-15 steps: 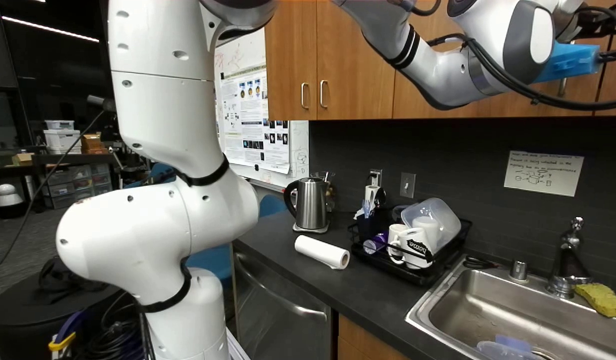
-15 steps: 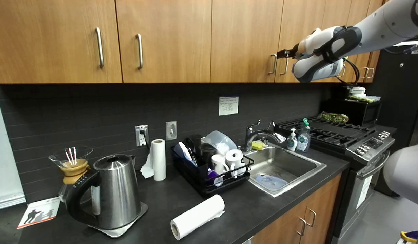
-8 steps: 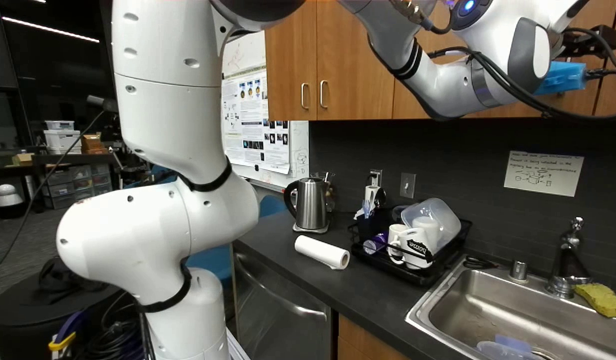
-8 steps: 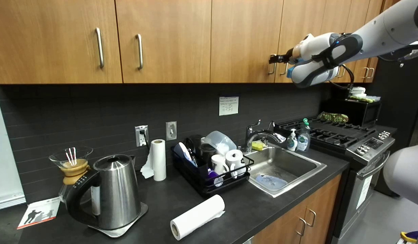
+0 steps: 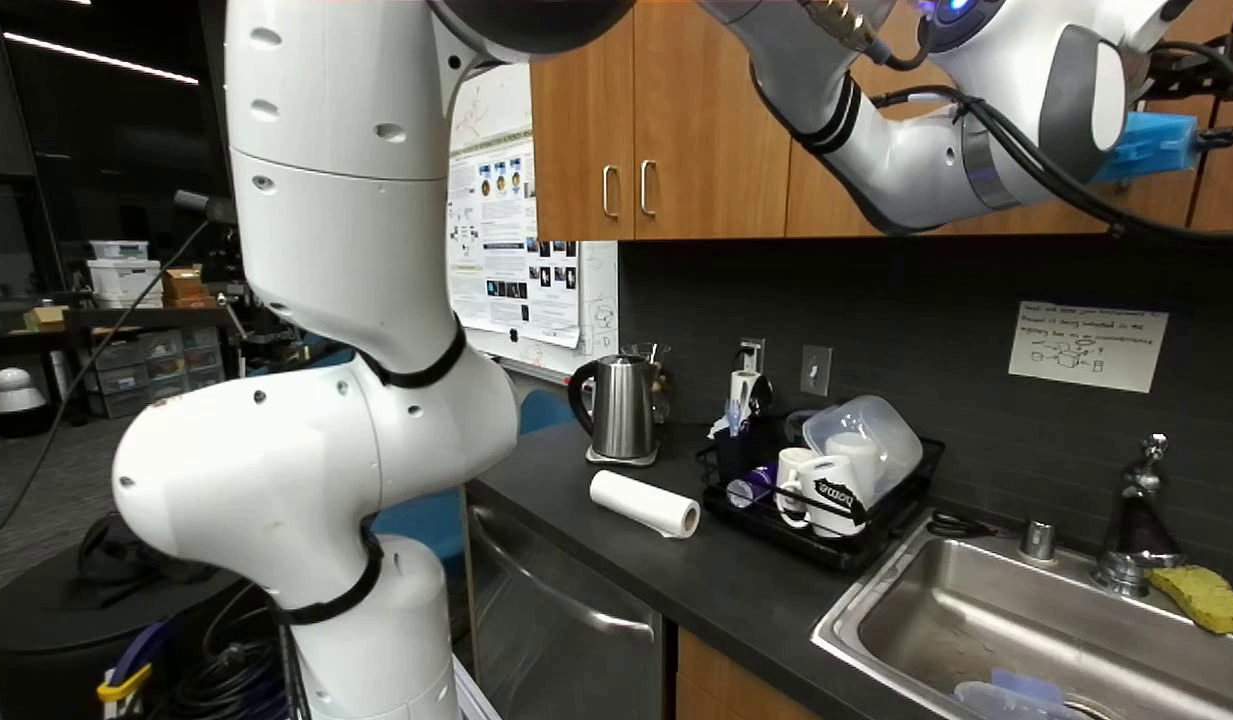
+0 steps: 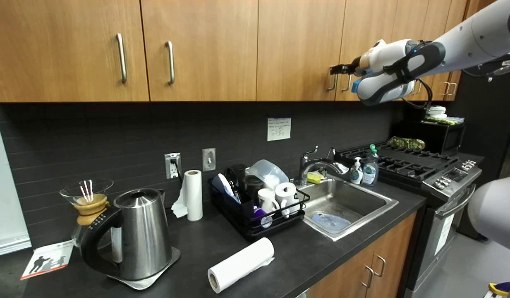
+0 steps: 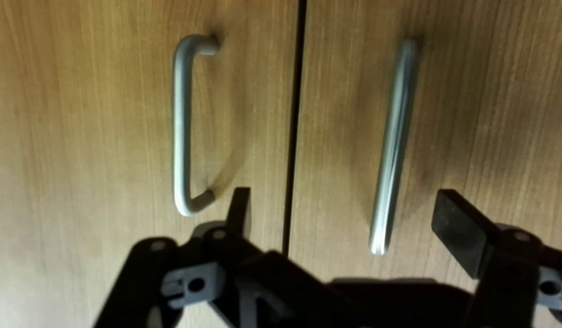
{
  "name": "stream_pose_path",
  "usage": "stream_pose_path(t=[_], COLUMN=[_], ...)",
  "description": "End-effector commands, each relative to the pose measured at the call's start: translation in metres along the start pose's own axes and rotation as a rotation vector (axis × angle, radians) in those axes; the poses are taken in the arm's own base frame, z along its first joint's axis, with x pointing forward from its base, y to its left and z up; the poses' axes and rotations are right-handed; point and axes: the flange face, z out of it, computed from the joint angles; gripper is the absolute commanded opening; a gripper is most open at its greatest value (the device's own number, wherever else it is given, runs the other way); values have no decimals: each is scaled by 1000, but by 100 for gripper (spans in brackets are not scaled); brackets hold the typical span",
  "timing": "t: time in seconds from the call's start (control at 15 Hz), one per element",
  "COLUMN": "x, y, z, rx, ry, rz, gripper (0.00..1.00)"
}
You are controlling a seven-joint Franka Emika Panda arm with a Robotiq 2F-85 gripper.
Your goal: Open the third cabinet door from the left
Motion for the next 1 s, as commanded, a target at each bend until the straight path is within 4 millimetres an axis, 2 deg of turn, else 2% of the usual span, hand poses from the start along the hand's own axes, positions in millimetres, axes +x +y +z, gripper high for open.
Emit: stream_pose_path(t=[0.0,0.4,0.47,0.53,0.6,0.93], x=[12,17,16,14,13,7], y=[4,8,8,7,6,5], z=[3,4,4,5,5,6], rx=[23,35,39,43,48,65], ry=[41,62,60,60,58,53], rz=[24,45,46,49,49,44], gripper=[100,100,94,74,69,31])
